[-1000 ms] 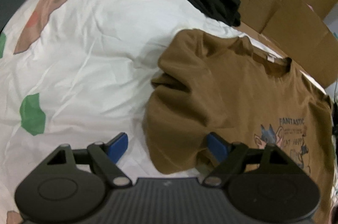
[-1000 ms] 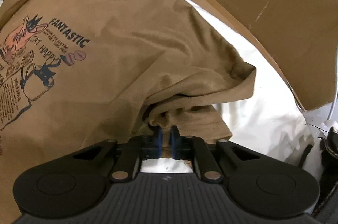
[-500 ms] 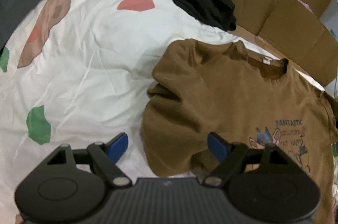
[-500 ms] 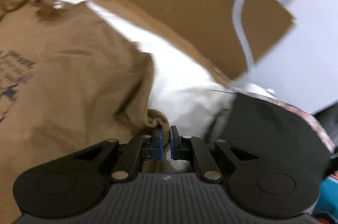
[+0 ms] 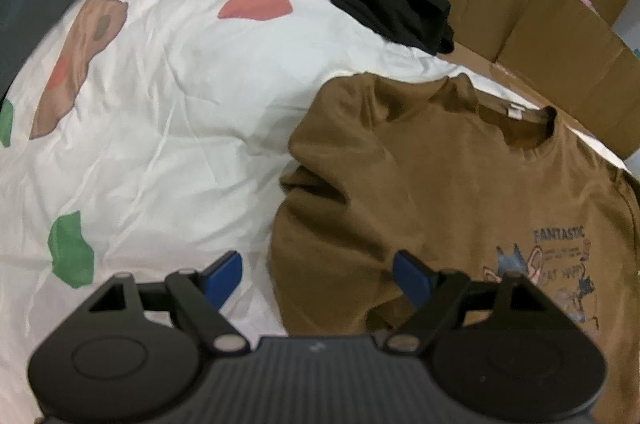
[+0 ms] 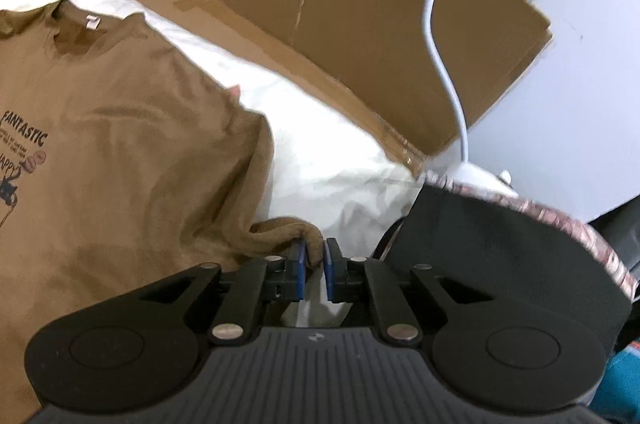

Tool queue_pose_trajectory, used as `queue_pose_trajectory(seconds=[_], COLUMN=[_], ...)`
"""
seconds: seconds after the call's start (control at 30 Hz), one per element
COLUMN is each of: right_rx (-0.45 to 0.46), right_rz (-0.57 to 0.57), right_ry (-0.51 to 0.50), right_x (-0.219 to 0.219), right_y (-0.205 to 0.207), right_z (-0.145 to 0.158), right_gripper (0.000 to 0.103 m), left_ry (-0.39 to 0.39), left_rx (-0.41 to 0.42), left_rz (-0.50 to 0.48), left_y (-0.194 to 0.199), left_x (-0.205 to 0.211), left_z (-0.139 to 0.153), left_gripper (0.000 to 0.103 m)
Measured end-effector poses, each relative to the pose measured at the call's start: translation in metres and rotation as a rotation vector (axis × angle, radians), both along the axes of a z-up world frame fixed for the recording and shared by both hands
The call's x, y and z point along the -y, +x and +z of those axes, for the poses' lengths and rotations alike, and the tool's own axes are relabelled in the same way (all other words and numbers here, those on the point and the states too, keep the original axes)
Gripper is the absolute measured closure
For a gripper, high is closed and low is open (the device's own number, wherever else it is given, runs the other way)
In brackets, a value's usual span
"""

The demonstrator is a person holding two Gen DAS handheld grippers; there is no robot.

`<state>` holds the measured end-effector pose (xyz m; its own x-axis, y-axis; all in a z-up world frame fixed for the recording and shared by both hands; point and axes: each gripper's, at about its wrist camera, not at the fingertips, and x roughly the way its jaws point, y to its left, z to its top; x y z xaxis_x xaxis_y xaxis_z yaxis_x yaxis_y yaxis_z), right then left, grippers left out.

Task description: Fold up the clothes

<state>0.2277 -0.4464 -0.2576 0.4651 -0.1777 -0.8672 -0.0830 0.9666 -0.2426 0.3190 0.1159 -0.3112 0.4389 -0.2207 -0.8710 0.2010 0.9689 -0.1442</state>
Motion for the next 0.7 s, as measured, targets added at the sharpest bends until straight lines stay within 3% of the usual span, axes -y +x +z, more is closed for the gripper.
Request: queue_pose_trajectory(seconds=[0.17,0.27,0.43,0.53,0.6,0.7], right_rx=[0.061,0.063,0.089,0.136,0.163,0.194], right_rz=[-0.132,-0.207,-0.228,-0.242,-0.248,-0.247], right_ry=[-0.068,-0.054,-0.023,-0.044,-0.05,-0.038], right_x=[0.015,0.024,0.028,0.028,0.028,0.031], right_y=[0.007,0.01,0.01,0.008,0.007,0.004], right_z=[0.02,0.025,0.03,0.038,0.044,0.054], right_gripper=[0.1,0.099,0.091,0.078,0.063,0.061], left_ry=[0.0,0.0,0.016,0.02,0.016,0.019], left_rx=[-0.008,-0.003,0.011,0.009,0.005,0.006], left_rz=[0.0,-0.011,-0.036,-0.029,-0.019,-0.018], left_y=[0.0,0.0,-0.004,-0.004,-0.004,-0.003], left_x=[0.0,0.001,0.002,0.0,-0.003,-0.004], left_z=[-0.003,-0.001,0.003,0.002,0.002,0.001], left_gripper=[0.019,0.019,0.019,0.019,0.019,0.019])
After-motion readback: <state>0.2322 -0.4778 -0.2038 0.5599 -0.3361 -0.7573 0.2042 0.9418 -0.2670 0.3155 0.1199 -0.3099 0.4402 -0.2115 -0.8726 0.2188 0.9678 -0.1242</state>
